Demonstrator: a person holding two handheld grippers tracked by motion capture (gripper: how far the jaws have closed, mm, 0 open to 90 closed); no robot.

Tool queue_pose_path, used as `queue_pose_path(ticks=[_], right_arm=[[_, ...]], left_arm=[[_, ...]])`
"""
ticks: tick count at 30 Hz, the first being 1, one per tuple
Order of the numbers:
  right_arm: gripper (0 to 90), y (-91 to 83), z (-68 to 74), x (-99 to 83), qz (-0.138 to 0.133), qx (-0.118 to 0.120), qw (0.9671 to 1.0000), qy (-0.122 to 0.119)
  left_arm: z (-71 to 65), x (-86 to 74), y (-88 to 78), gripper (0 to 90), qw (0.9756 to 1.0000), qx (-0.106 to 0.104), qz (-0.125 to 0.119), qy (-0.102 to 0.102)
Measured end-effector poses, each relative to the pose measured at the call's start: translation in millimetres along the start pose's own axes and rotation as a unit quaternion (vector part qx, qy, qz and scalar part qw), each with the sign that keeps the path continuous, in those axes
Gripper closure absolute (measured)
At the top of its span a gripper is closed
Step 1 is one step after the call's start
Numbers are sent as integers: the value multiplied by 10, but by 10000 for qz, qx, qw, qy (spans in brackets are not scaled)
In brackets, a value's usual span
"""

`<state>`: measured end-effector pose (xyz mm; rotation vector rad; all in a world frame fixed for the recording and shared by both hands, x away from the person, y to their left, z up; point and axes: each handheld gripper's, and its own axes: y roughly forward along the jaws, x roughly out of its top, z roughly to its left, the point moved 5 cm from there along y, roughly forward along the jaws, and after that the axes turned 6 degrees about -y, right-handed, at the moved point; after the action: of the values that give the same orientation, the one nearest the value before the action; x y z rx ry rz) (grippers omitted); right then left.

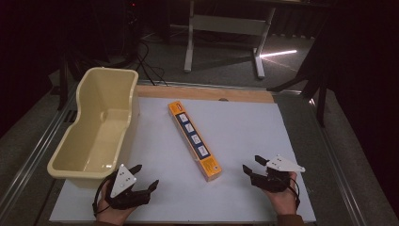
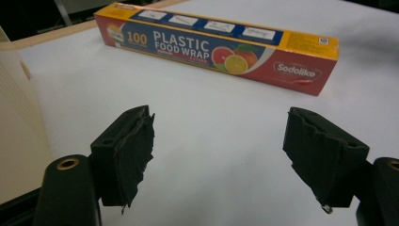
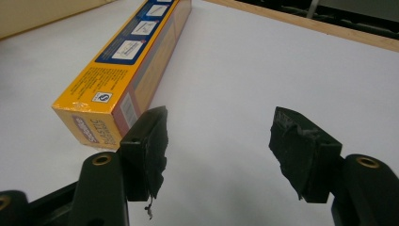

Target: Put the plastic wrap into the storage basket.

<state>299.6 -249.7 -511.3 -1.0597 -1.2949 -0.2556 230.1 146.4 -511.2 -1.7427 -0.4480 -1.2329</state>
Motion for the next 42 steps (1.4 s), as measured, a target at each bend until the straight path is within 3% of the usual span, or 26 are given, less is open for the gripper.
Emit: queue_pose_path(ticks=[11, 19, 21, 25, 28, 34, 39, 42], right_arm=[[378, 8, 58, 68, -112, 92, 9999, 27], [391, 76, 211, 170, -130, 304, 9994, -49], [389, 80, 316, 295, -166, 383, 9988, -246], [381, 112, 412, 435, -177, 460, 9980, -384], [370, 217, 522, 645, -193, 587, 9968, -498], [363, 407, 661, 890, -160, 732, 9945, -733], [346, 553, 684, 1010, -95, 705, 9944, -787], [336, 718, 673, 1091, 153, 725, 9946, -733]], left_arm=[[-75, -11, 40, 234, 9999, -40, 55, 98], [-89, -3, 23, 234, 10000, -57, -6, 51], [-95, -6, 11, 234, 10000, -55, -16, 41], [-89, -15, 4, 234, 10000, -33, -16, 30], [-73, -14, -5, 234, 10000, -10, -43, 8], [-47, -15, -6, 234, 10000, 8, -73, -42], [-34, -15, -5, 235, 9999, 55, -57, -72], [-27, -13, -5, 236, 9999, 52, -69, -86]])
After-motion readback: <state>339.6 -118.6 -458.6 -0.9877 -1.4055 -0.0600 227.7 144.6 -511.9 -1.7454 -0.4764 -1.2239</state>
